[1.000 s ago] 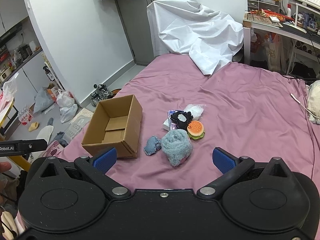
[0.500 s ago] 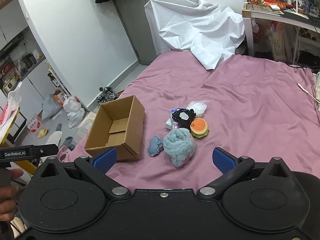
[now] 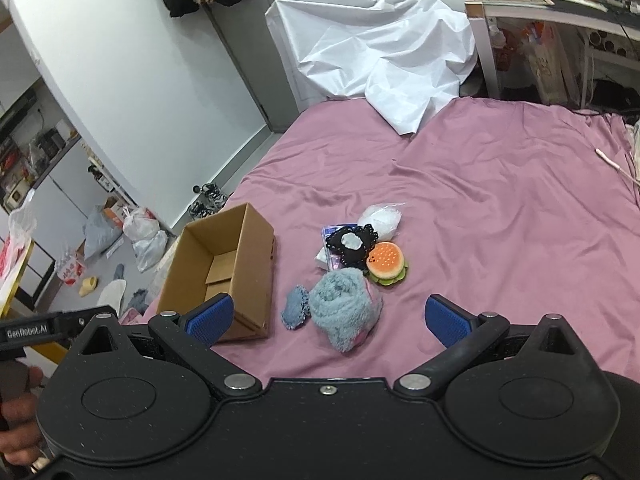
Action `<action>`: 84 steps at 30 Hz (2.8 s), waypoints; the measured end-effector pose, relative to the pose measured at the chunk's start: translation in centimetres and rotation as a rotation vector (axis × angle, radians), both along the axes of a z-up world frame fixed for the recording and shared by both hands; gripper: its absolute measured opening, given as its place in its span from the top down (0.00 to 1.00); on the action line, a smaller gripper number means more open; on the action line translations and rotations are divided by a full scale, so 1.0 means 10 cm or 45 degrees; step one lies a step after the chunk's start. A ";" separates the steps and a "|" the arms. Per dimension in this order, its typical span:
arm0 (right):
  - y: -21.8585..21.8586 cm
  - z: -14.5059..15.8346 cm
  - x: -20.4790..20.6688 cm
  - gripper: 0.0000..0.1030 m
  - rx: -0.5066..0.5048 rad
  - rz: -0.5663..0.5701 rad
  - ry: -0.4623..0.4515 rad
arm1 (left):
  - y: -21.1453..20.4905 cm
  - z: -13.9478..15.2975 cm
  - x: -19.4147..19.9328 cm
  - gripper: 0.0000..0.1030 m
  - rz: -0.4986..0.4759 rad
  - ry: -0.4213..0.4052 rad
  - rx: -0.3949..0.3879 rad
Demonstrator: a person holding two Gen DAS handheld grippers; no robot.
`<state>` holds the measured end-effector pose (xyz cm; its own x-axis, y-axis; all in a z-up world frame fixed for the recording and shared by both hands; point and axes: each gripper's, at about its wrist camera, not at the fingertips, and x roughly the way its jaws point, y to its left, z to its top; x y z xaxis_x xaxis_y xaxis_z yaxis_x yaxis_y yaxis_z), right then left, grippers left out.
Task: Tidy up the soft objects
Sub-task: 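Lower the right gripper onto the light-blue fluffy plush and close it, then lift the light-blue plush with the right gripper and carry it over the box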
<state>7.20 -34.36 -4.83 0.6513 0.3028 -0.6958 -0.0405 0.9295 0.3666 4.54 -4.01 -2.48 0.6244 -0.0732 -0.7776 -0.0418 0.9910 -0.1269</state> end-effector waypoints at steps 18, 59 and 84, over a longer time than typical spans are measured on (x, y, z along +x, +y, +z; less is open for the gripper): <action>-0.23 -0.46 0.49 0.02 0.184 -0.108 0.163 | -0.43 -0.31 0.39 0.16 -0.049 0.049 -0.054; -0.15 -1.47 1.31 0.65 0.247 -0.162 0.575 | -1.04 -1.60 1.34 0.77 -0.059 0.410 -0.286; -0.08 -1.34 1.33 0.82 0.279 -0.066 0.484 | -1.05 -1.44 1.33 0.84 -0.029 0.329 -0.333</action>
